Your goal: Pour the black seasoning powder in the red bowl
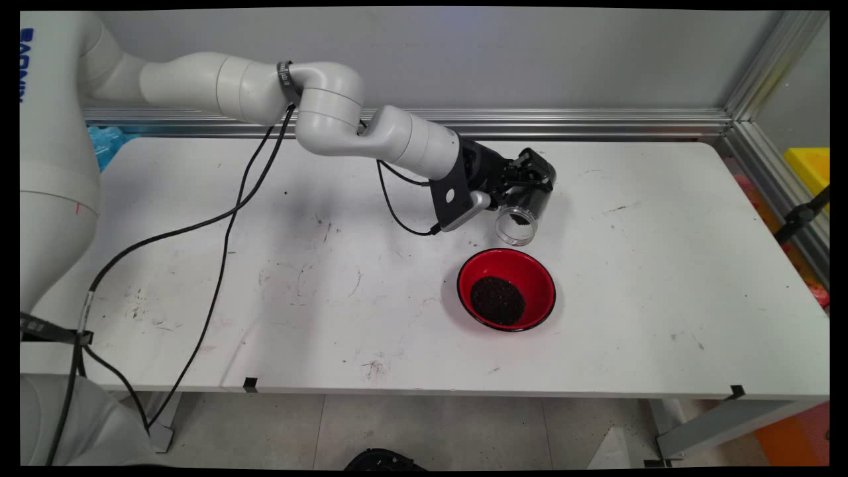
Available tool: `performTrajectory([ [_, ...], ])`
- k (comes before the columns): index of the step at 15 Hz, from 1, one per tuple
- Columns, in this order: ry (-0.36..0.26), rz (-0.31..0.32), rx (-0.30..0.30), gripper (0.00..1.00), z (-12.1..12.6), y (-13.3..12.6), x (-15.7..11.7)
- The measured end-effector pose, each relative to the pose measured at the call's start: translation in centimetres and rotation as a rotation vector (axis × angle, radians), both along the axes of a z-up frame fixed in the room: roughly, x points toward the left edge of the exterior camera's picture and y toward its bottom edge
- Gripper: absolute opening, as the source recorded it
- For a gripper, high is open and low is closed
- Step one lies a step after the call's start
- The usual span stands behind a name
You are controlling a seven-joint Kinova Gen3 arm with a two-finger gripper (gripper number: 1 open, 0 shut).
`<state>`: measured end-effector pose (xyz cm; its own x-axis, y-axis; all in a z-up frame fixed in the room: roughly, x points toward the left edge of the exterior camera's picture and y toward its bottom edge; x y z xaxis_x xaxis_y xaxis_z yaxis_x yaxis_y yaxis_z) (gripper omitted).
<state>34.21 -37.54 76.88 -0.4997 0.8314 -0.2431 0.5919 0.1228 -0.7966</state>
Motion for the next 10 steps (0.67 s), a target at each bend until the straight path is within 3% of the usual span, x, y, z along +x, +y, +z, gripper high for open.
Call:
performTrajectory([
  [10,-0.083,-0.065,-0.168,0.0,0.44,0.78,-0.09],
])
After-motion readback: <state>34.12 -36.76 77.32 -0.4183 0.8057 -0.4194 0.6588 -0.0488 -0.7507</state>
